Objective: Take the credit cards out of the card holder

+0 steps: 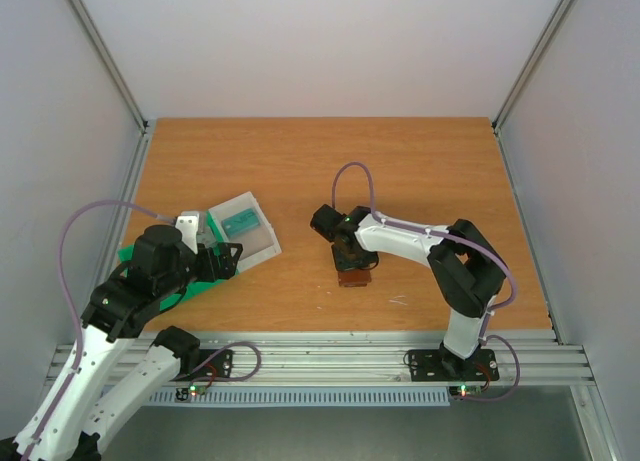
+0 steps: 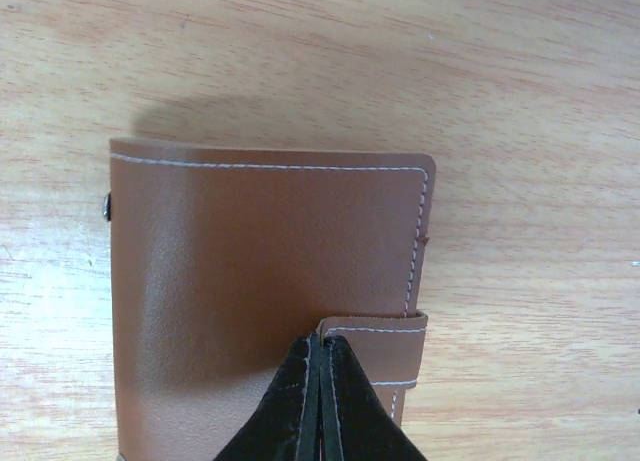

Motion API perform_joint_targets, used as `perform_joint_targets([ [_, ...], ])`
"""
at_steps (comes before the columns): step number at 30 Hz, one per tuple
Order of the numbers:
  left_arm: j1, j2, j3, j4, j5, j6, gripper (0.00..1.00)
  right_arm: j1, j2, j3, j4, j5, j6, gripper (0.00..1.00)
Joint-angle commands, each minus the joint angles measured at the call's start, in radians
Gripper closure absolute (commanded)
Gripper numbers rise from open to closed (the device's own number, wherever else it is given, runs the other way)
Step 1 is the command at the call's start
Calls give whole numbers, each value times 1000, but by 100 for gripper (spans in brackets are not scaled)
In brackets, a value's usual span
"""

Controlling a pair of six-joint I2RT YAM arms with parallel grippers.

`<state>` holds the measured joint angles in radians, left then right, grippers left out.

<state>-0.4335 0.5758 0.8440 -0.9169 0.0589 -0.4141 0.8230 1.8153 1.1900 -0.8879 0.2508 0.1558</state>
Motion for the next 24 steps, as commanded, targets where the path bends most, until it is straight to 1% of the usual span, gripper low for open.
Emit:
perform_joint_targets([
  [1, -2, 14, 1, 28, -8, 6, 1, 8, -33, -12, -19, 19, 6, 99],
  [5, -2, 21, 3, 26, -2, 6, 1, 15, -58, -28, -8, 24, -4, 99],
  [9, -3, 23, 1, 30, 15, 6, 1, 28, -116, -56, 36, 3, -35, 99],
  [14, -2, 22, -14, 76, 119, 12, 1, 33, -205, -118, 142, -87, -79, 99],
  [19, -2, 45, -19, 79, 169, -22, 2, 33, -279, -147, 186, -164, -64, 99],
  [22, -2, 84, -35, 114, 272, -58, 4, 33, -328, -167, 232, -258, -42, 99],
  [24, -2, 119, -64, 172, 362, -114, 8, 33, -364, -183, 262, -319, -18, 99],
])
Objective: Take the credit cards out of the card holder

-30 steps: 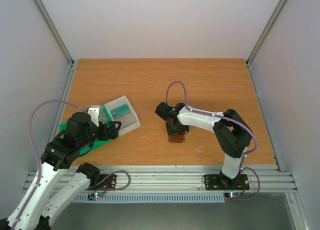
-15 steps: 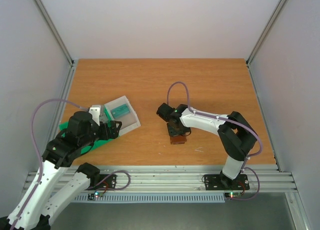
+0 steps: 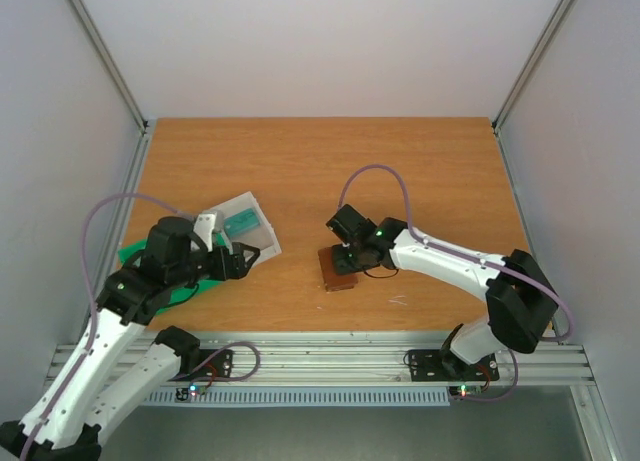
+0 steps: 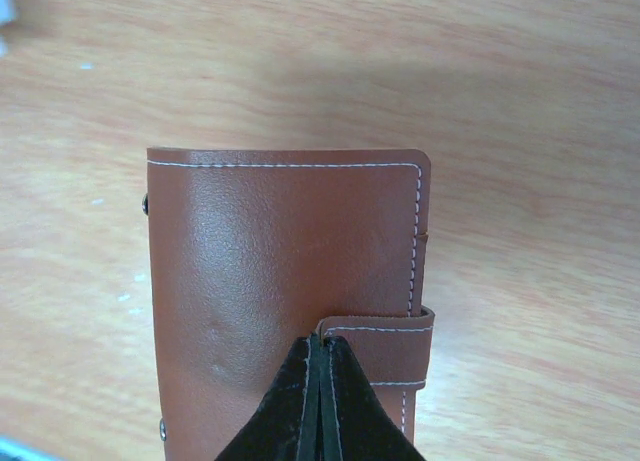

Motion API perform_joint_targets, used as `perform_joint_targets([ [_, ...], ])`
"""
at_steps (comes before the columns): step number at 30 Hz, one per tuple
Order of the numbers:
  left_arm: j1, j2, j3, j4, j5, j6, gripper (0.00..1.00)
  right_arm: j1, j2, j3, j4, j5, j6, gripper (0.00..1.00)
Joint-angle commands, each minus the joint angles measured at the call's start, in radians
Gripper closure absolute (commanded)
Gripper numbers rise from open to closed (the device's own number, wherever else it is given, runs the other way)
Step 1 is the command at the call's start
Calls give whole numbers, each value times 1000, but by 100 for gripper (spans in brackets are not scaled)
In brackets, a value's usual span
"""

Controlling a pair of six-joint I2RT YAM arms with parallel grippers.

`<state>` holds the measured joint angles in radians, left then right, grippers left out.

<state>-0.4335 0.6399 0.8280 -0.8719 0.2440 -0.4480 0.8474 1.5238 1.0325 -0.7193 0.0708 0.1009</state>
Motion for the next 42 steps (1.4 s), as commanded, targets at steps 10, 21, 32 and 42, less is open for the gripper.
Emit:
perform_joint_targets([
  [10, -4, 207, -181, 465, 345, -347, 19, 11, -187, -30, 201, -318, 133, 99],
  [21, -28, 311, -222, 638, 327, -466, 20, 32, -196, 17, 288, -420, 194, 99],
  [32, -81, 362, -223, 662, 309, -492, 40, 47, -189, 0, 307, -426, 204, 99],
  [42, -82, 374, -243, 667, 337, -486, 83, 46, -198, -40, 313, -399, 214, 99],
])
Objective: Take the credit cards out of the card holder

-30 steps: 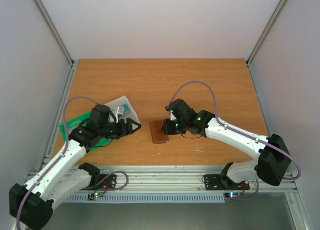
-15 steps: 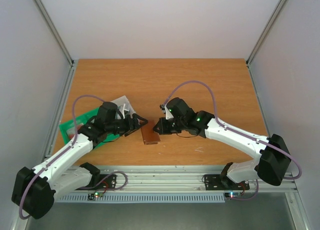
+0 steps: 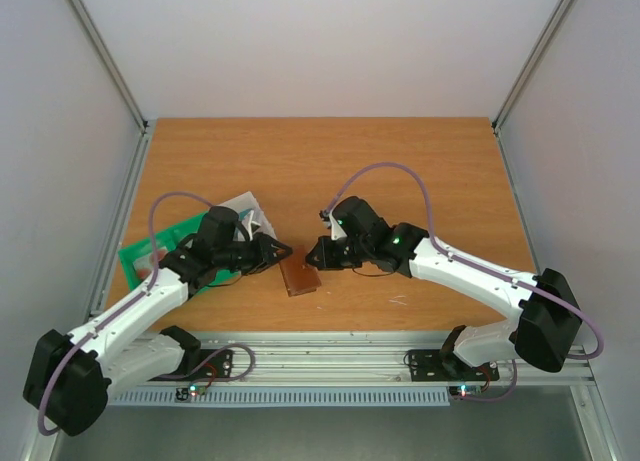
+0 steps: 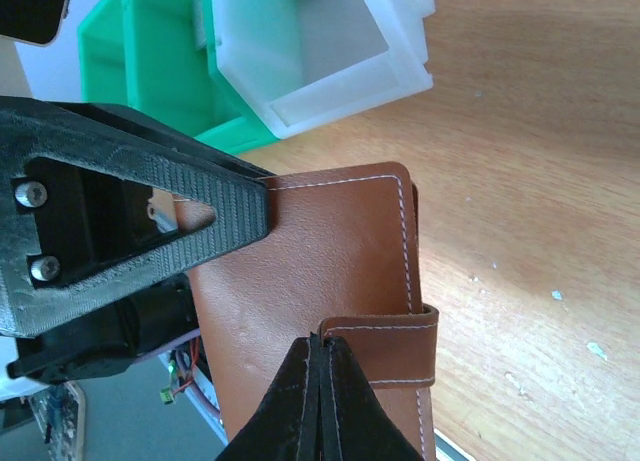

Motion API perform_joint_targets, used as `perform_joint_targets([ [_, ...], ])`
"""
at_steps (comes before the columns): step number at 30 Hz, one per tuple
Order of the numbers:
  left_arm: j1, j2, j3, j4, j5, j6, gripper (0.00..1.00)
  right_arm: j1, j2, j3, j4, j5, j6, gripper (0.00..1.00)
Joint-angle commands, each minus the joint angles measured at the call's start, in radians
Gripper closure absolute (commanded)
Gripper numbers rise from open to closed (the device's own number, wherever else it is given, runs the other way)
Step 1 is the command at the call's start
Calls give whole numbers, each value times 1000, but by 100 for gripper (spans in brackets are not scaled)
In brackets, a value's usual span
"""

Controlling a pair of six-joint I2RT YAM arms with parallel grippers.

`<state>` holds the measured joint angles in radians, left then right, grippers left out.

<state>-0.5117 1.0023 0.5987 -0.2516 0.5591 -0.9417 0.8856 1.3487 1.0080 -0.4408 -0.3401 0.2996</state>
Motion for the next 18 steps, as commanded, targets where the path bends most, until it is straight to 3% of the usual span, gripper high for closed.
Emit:
perform_joint_targets([
  [1, -4, 12, -10, 29, 18, 11, 88, 9, -22, -19, 35, 15, 13, 99],
  [4, -4, 14, 3, -17, -1, 37, 99, 9, -20, -34, 34, 24, 10, 99],
  [11, -4, 35, -3, -22, -4, 73, 100, 8, -38, -74, -44, 123, -28, 99],
  [18, -4, 142, -14, 23, 11, 94, 95, 9, -21, -136, 6, 103, -9, 99],
])
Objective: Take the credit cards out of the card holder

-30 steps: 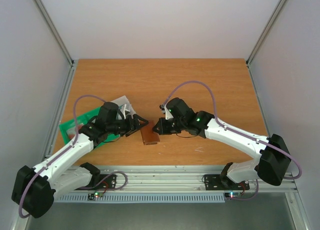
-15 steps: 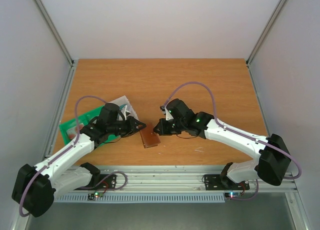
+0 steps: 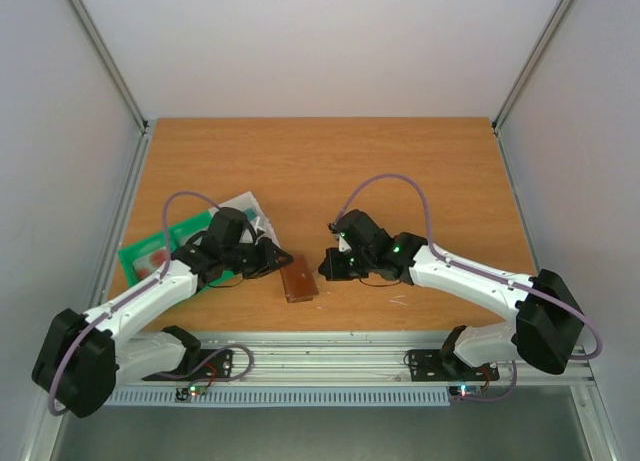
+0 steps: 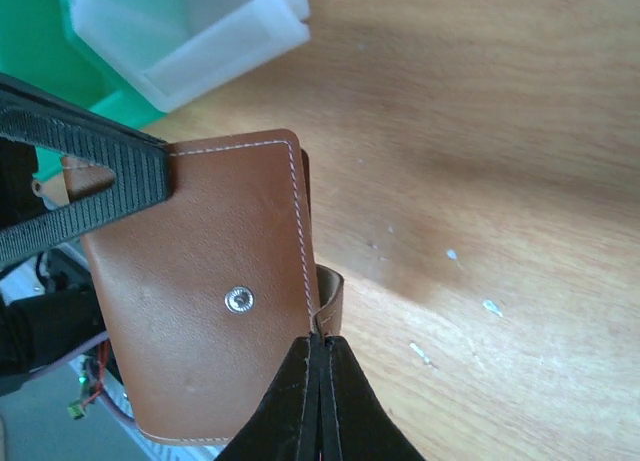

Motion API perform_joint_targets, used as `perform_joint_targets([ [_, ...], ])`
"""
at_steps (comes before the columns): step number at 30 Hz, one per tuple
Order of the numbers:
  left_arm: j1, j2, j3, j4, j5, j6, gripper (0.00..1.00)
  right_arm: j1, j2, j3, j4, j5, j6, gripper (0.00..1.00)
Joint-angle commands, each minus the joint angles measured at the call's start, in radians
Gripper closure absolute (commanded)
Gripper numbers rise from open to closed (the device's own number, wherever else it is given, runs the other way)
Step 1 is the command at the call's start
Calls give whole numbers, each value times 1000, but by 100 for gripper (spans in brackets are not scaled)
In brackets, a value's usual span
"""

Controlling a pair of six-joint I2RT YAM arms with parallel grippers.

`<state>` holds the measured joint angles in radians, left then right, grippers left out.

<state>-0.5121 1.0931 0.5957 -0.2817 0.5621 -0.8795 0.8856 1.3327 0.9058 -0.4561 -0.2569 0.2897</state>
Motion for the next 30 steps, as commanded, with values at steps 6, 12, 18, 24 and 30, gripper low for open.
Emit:
perform_joint_targets([
  [6, -3, 97, -16, 9, -69, 70, 67, 7, 34, -62, 20, 48, -3, 99],
  [12, -4, 104, 15, -80, -98, 115, 48, 7, 36, -78, -20, 83, -7, 99],
  [18, -3, 26, 30, -159, -112, 139, 35, 7, 2, -77, -34, 87, -10, 99],
  [24, -4, -61, 4, -177, -90, 135, 32, 7, -38, -68, 30, -19, -8, 99],
  [30, -4, -110, -19, -222, -117, 133, 32, 7, -14, -33, 144, -189, 25, 99],
])
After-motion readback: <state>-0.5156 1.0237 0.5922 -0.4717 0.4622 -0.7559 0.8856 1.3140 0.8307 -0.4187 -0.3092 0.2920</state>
